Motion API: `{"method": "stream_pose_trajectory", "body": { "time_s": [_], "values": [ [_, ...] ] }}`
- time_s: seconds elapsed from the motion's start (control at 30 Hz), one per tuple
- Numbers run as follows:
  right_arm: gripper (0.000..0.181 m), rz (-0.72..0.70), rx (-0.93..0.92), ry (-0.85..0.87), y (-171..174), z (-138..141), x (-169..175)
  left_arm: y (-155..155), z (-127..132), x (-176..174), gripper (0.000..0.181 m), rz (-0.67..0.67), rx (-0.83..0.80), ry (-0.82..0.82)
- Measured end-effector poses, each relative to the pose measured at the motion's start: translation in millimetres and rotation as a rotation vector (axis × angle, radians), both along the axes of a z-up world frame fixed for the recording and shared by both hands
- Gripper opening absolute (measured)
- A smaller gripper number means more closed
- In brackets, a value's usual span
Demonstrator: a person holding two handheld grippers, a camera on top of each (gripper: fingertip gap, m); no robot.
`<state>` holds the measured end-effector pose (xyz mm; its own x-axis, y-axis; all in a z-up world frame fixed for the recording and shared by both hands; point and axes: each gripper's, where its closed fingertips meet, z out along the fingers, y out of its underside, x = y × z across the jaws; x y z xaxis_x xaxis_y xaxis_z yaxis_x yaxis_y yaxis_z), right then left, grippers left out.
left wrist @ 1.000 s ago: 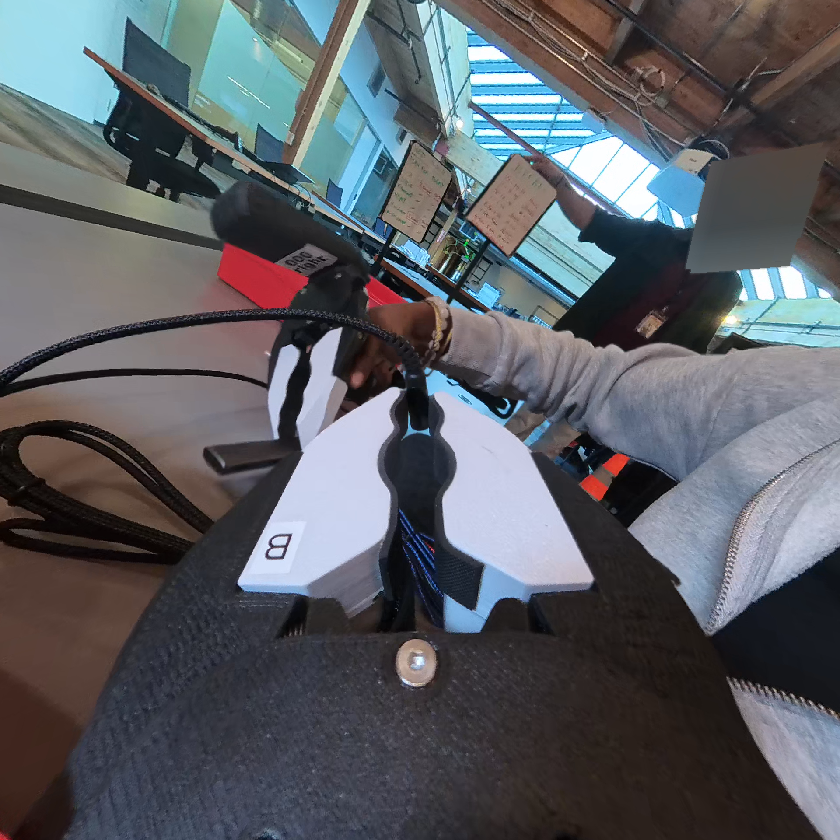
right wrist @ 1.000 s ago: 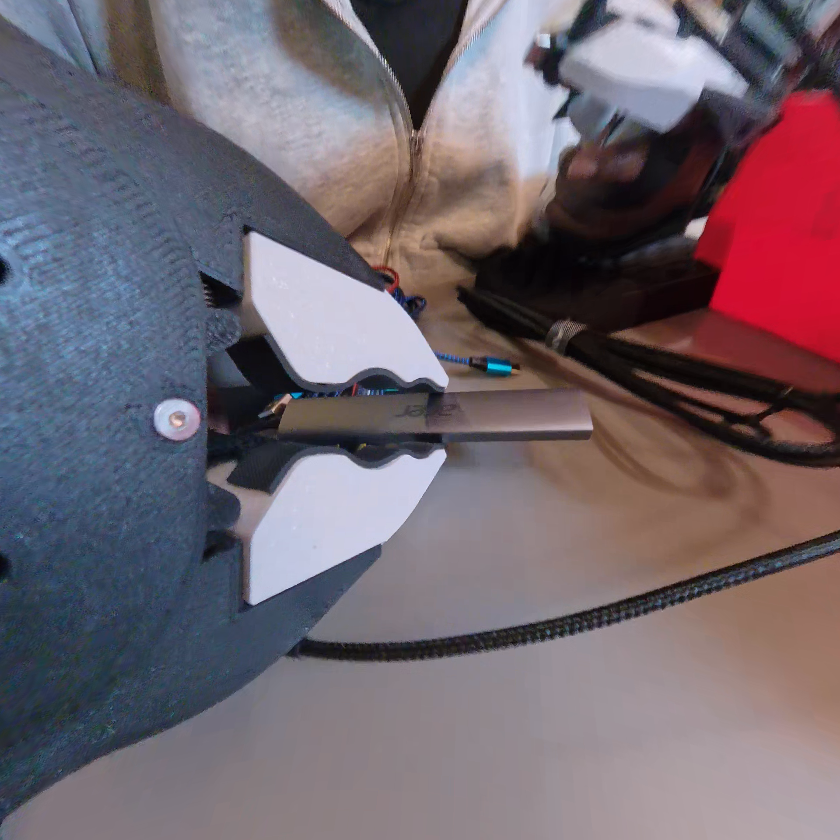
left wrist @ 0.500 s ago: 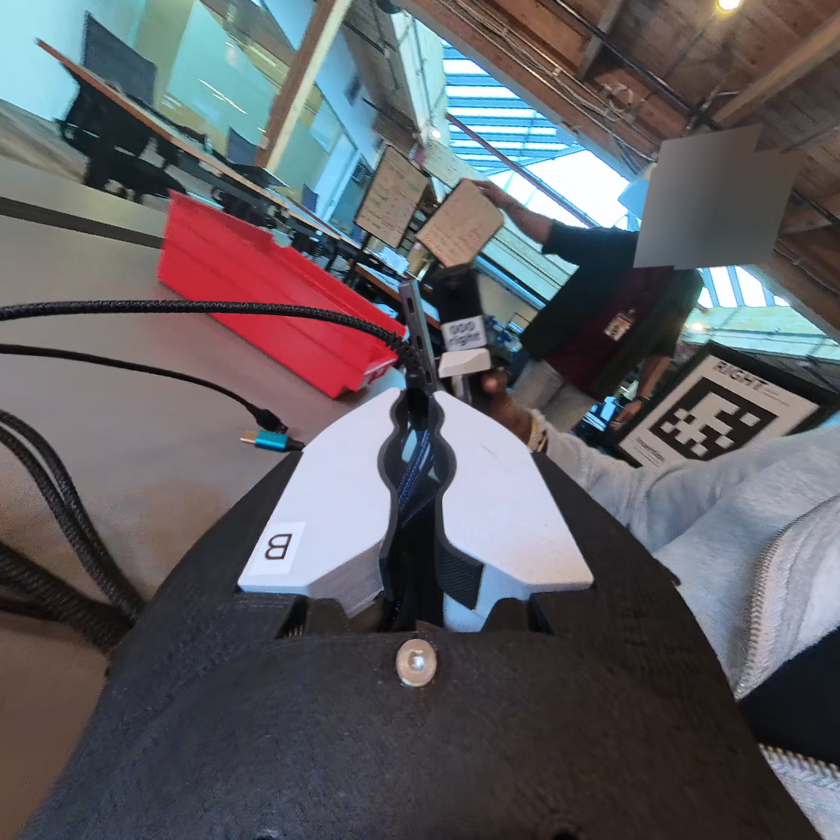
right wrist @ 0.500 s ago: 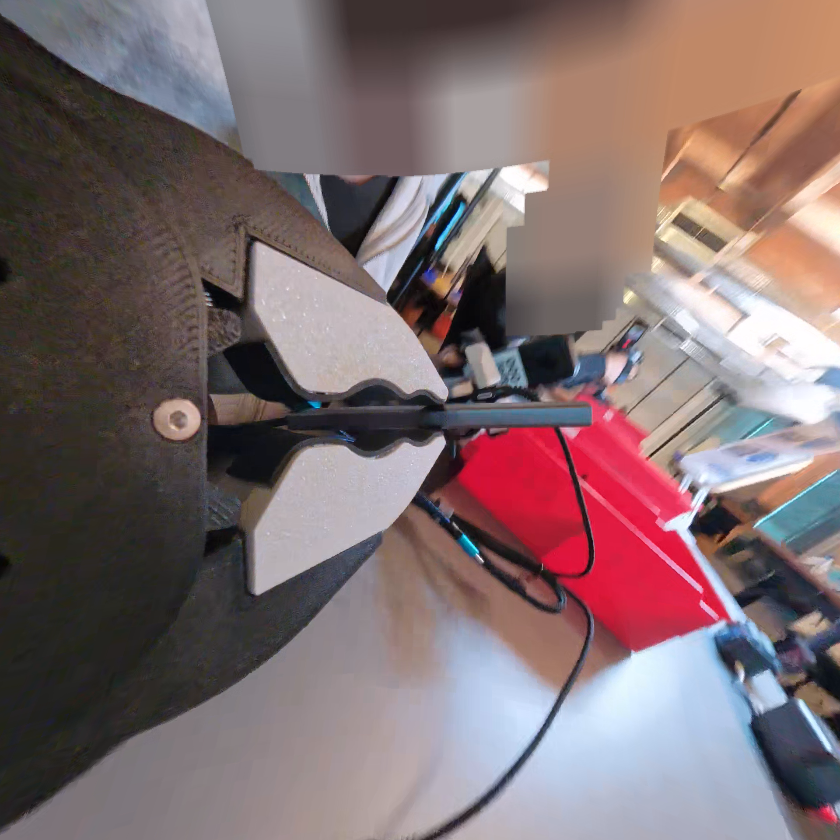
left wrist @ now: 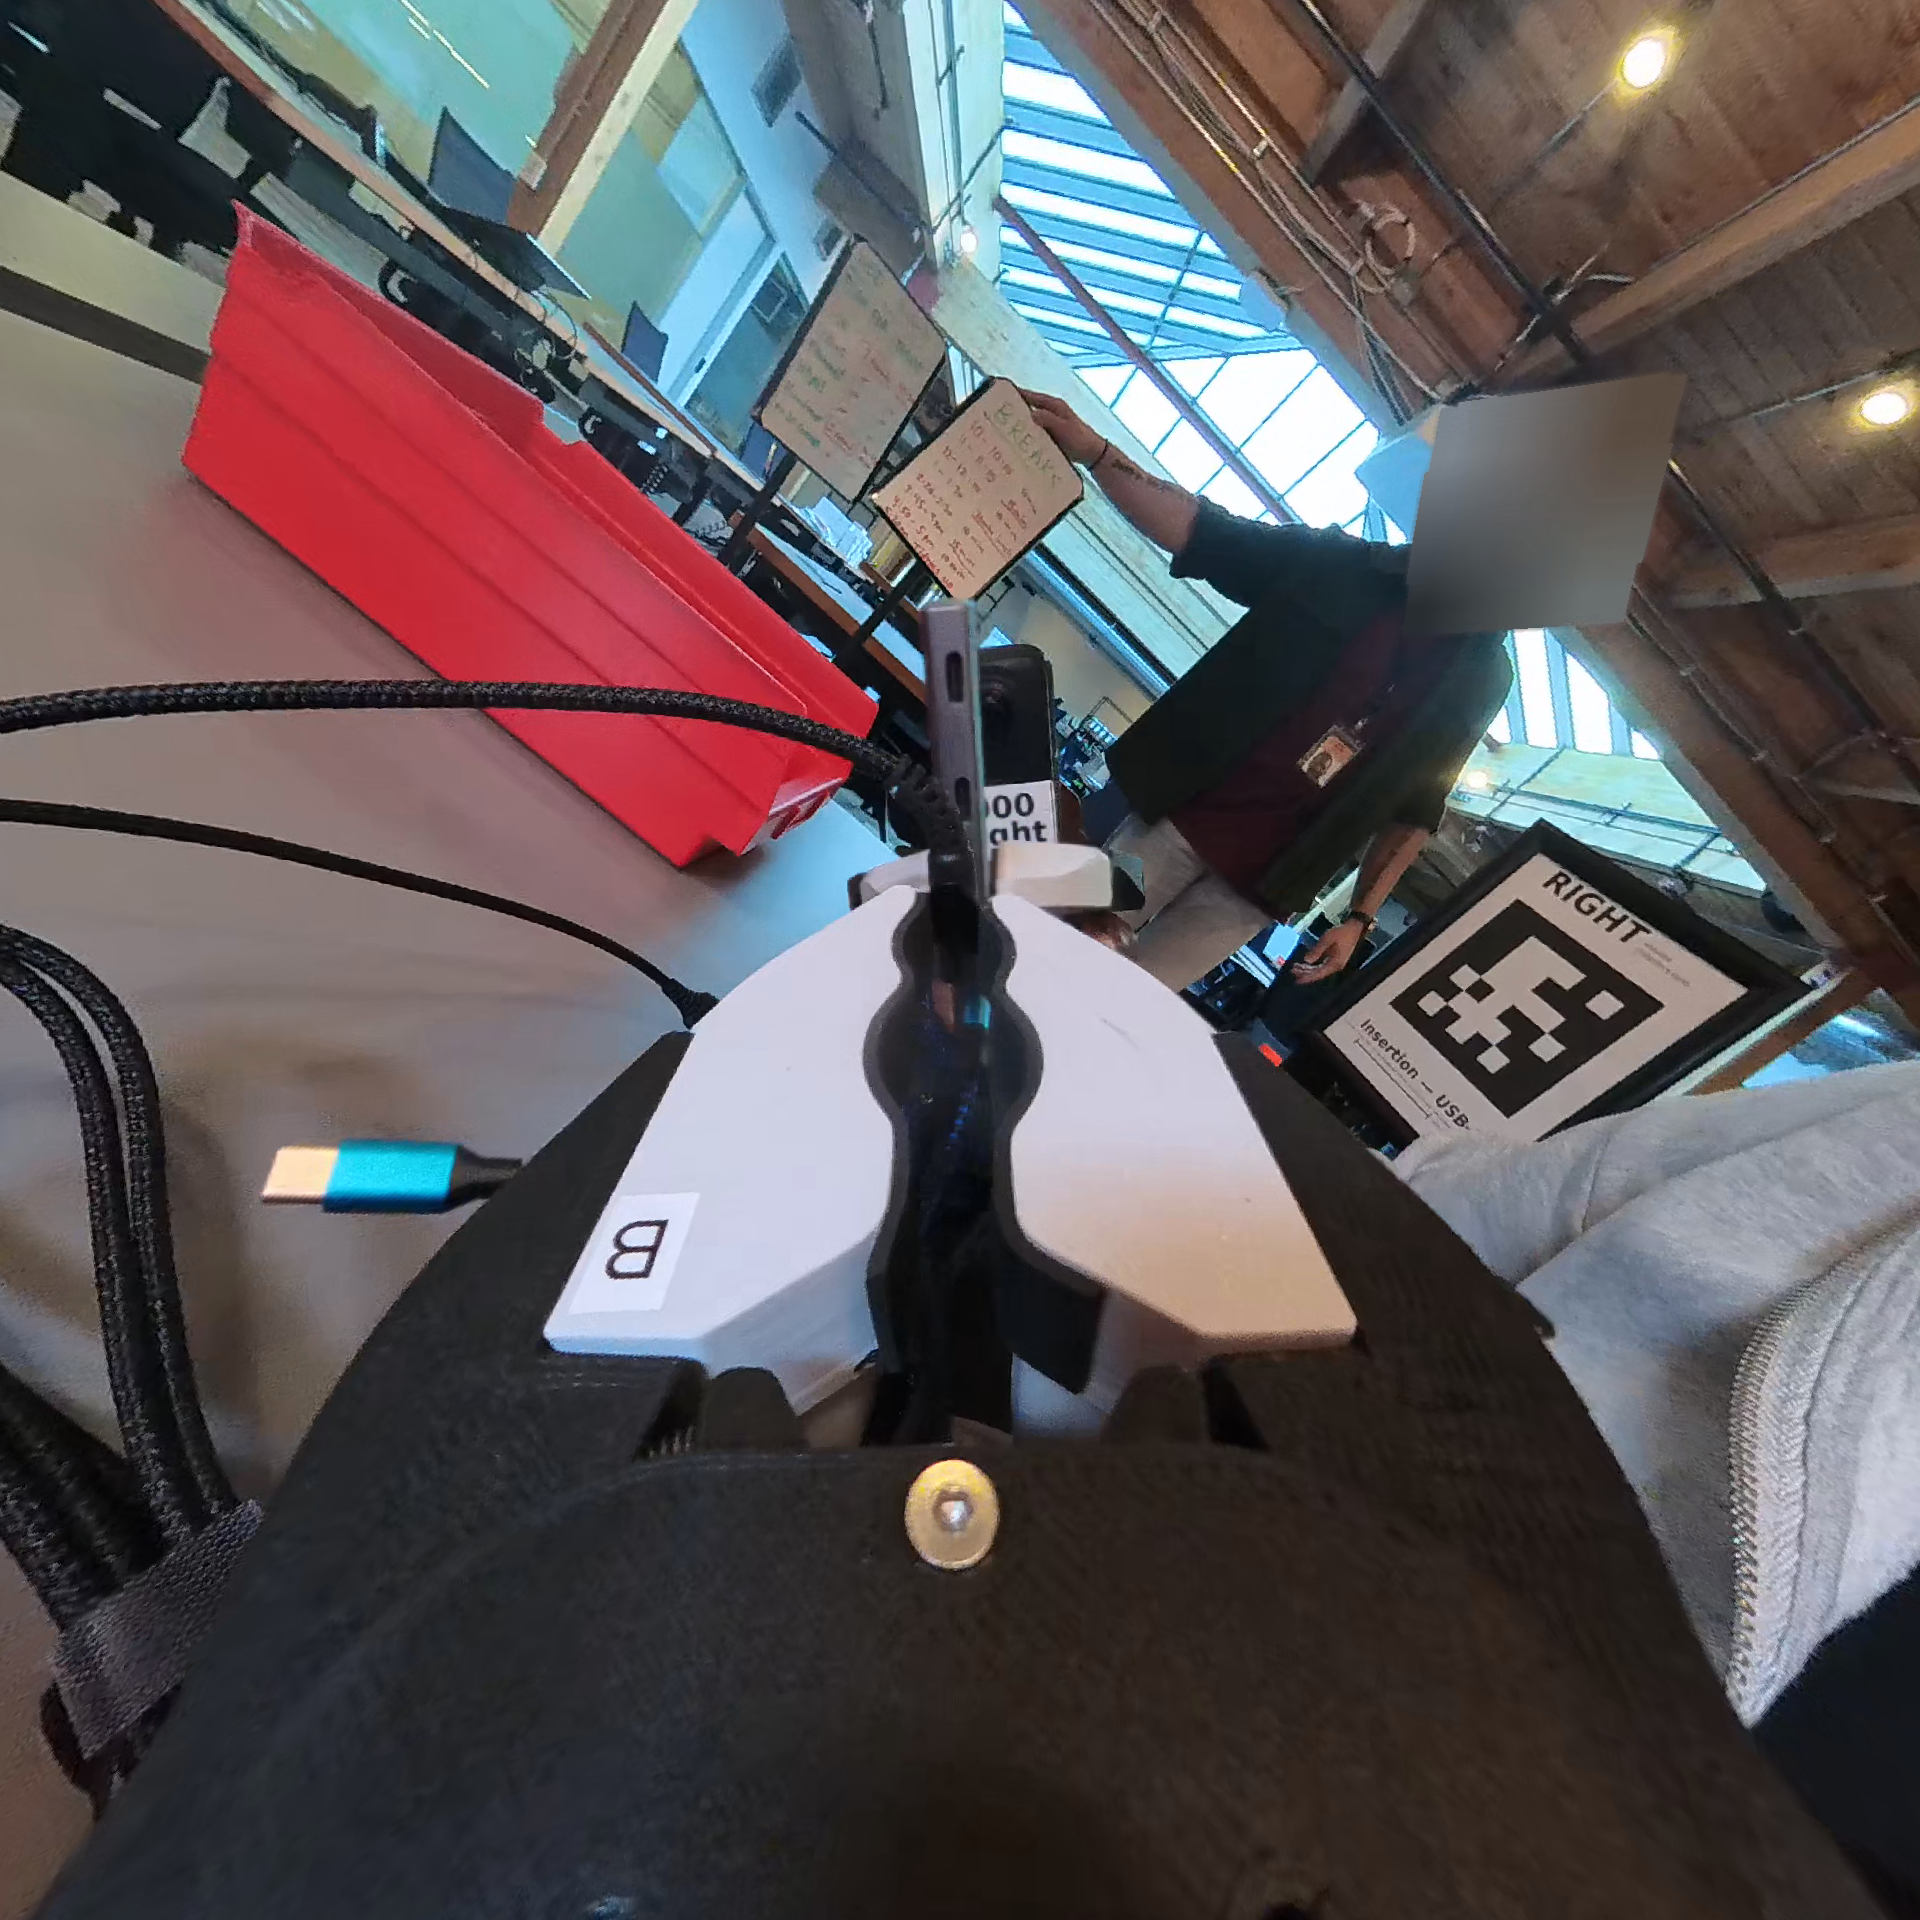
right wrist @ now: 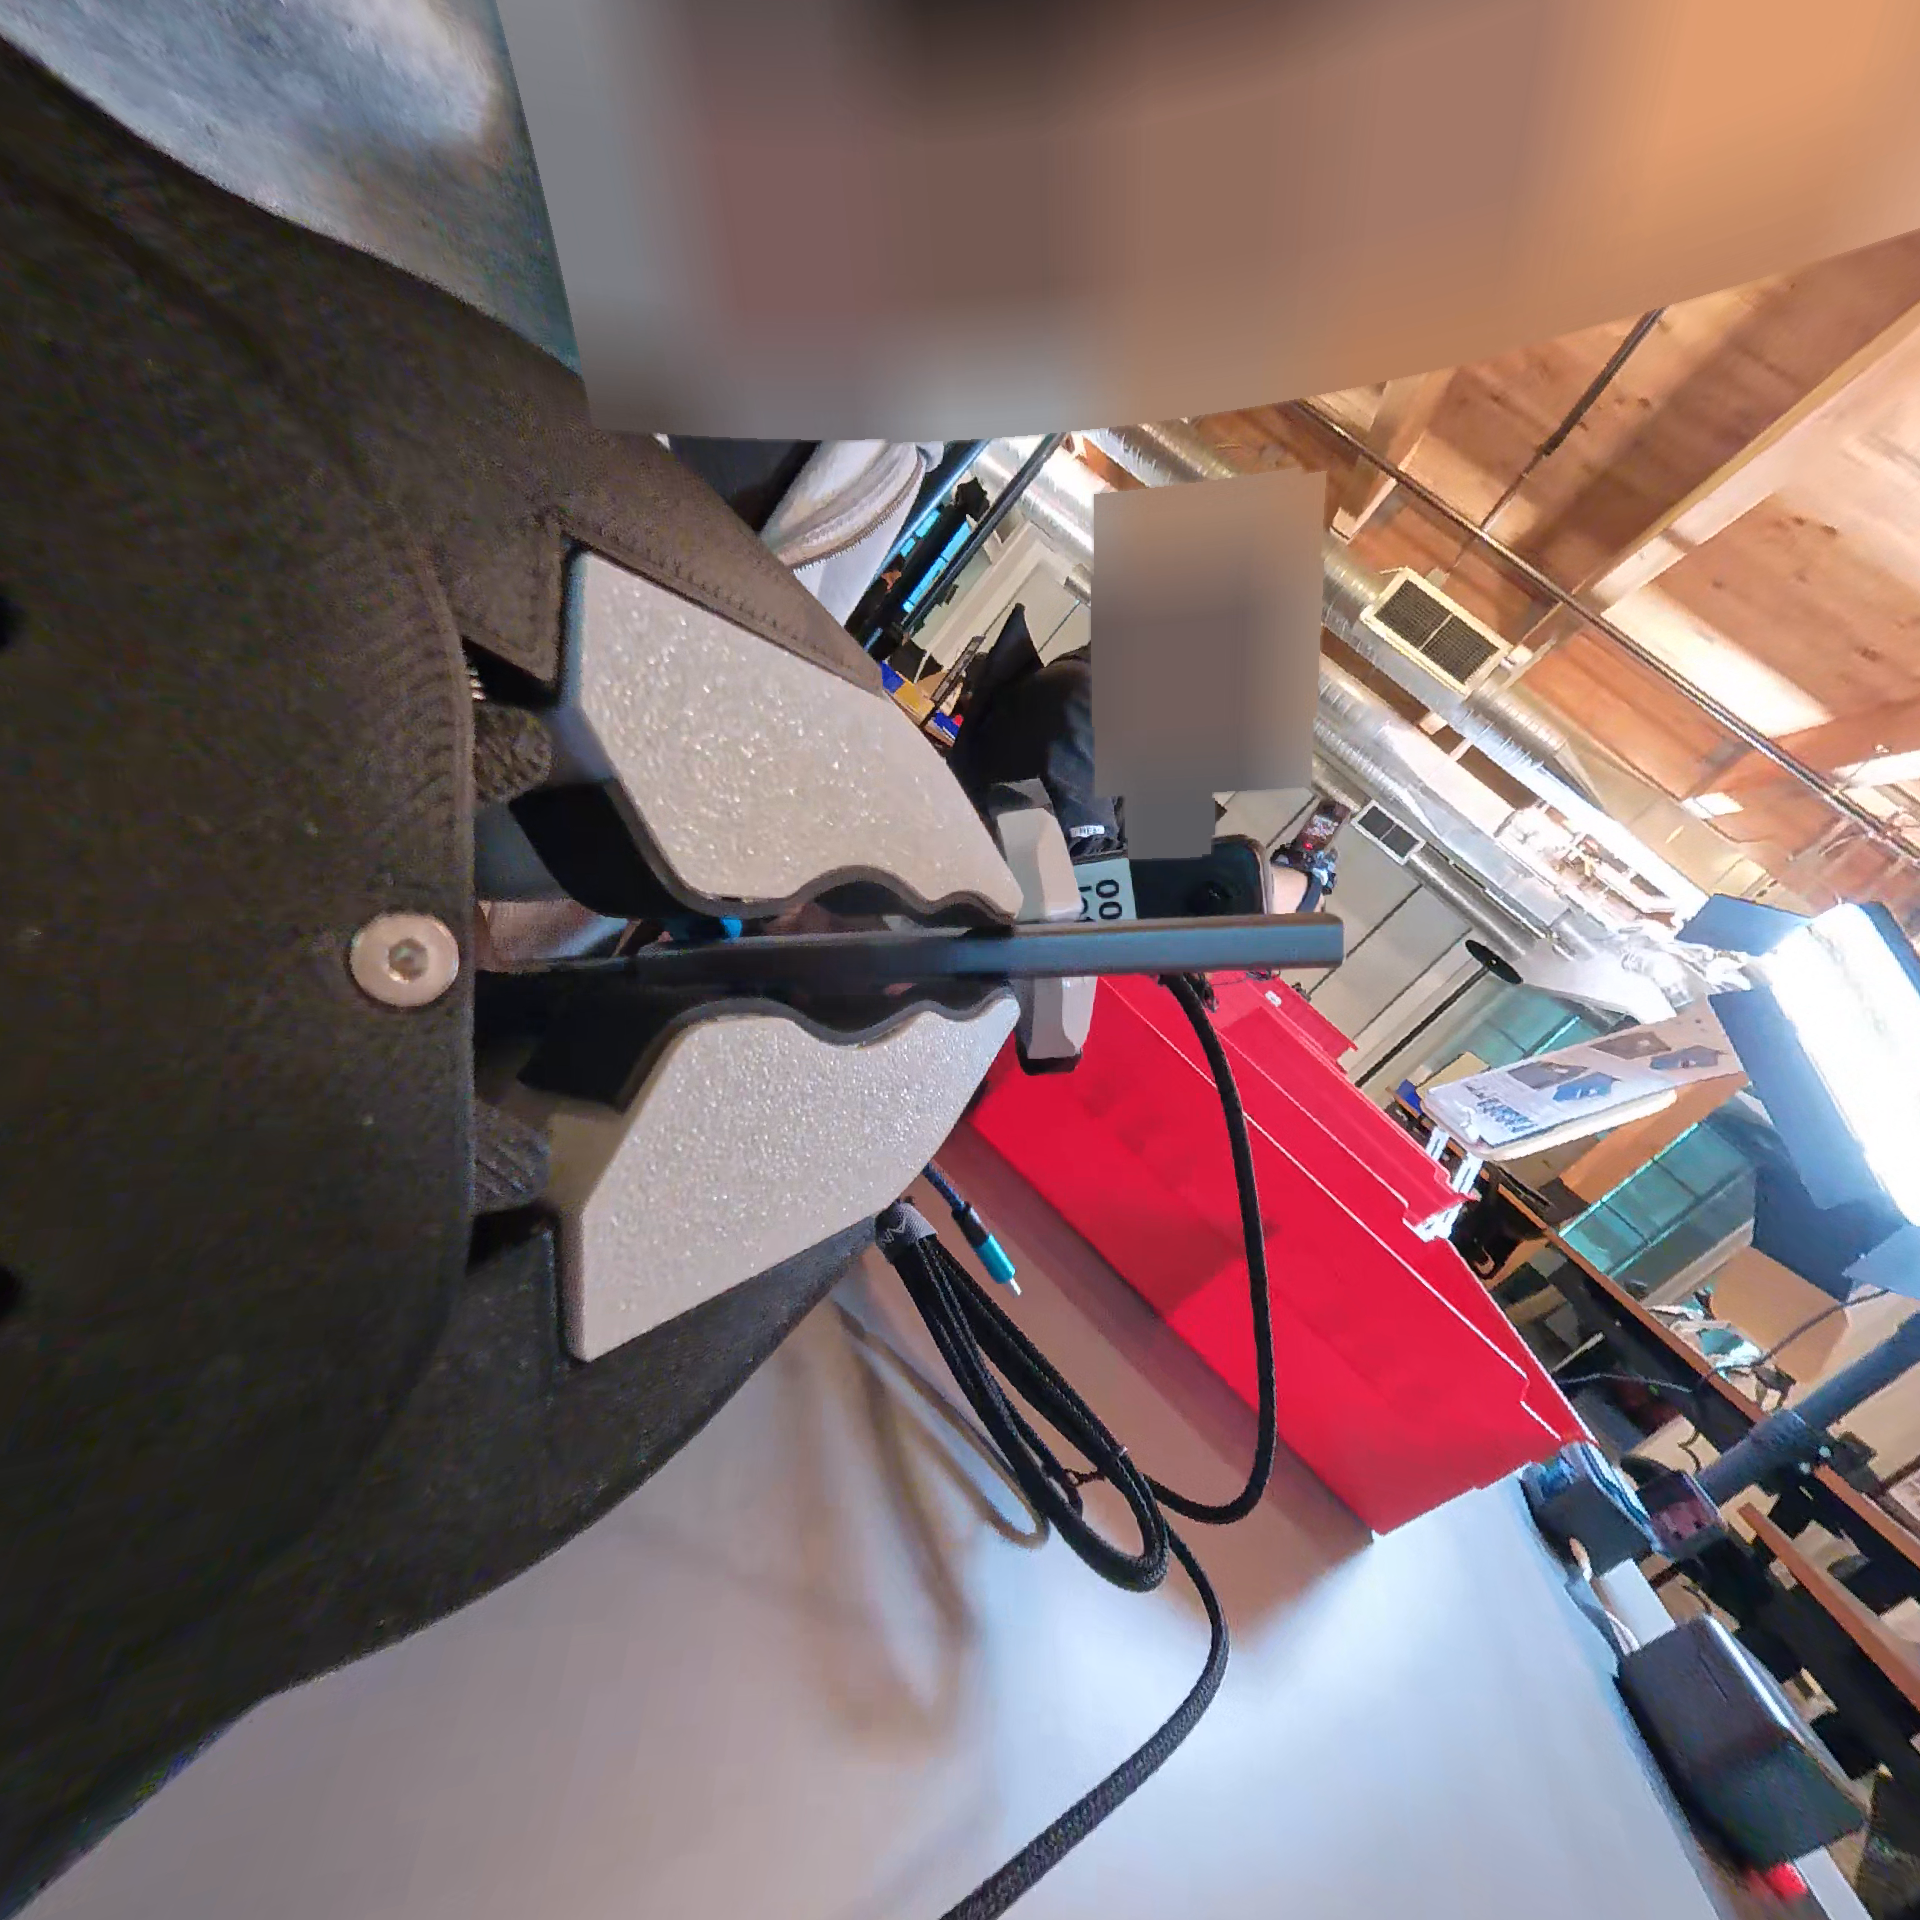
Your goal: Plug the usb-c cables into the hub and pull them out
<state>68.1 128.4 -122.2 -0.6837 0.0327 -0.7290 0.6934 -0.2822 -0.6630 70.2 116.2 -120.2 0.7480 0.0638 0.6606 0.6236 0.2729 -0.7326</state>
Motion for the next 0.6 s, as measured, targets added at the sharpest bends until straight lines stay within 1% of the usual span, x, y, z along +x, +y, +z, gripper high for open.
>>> {"method": "stream_pose_trajectory", "body": {
  "time_s": [0.2,0.43,0.6],
  "values": [
    [0.009,-0.011,-0.001,-0.015,-2.8,-1.7,-3.0,-1.6,-2.4,-0.1,0.008,0.013,-0.004,0.015],
    [0.009,-0.017,-0.004,0.017,-8.1,1.5,-0.9,-2.6,-0.6,0.3,0.008,0.027,-0.002,0.030],
    [0.009,-0.004,0.051,0.062,-12.7,0.5,5.4,-2.9,1.1,3.8,0.008,0.017,-0.019,0.107]
  ]
}}
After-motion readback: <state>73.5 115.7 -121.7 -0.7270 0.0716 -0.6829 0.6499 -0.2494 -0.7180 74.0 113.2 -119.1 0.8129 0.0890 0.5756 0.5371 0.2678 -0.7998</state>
